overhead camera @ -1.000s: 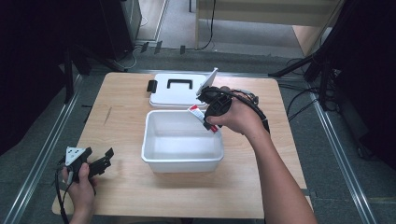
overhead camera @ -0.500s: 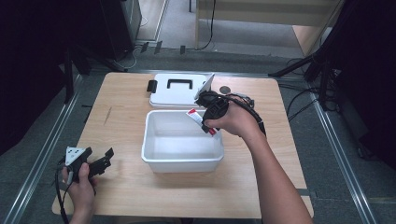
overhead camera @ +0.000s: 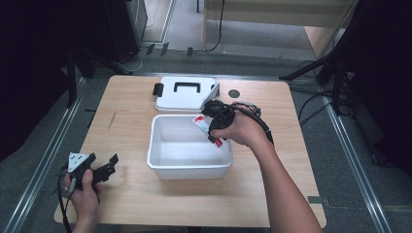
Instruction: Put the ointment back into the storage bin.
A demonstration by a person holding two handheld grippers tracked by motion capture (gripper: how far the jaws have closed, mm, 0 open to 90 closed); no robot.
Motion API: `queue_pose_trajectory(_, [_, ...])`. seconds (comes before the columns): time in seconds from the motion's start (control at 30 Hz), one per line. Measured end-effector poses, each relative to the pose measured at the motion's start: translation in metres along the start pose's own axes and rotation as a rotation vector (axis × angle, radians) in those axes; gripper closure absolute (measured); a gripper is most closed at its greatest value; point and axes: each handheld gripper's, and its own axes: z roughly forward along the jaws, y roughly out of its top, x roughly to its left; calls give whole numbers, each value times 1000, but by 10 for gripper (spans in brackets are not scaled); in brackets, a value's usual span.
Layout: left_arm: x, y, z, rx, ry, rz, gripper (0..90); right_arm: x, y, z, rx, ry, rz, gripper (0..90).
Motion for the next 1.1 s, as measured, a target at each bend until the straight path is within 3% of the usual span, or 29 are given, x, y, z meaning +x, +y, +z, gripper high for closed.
queue_pose_trajectory(0.23, [0,0,0,-2,1,-1,144,2,1,11,39,-14,-21,723])
queue_pose_trajectory(0.43, [0,0,0,-2,1,-2,144,2,0,18,26,-33,-40,722])
queue_pose_trajectory(0.73, [0,0,0,-3,0,1,144,9,-1,32,16,-89,-125,721])
queue_pose_trajectory(1.1, [0,0,0,-2,0,-2,144,16,0,46,39,-113,-193,717])
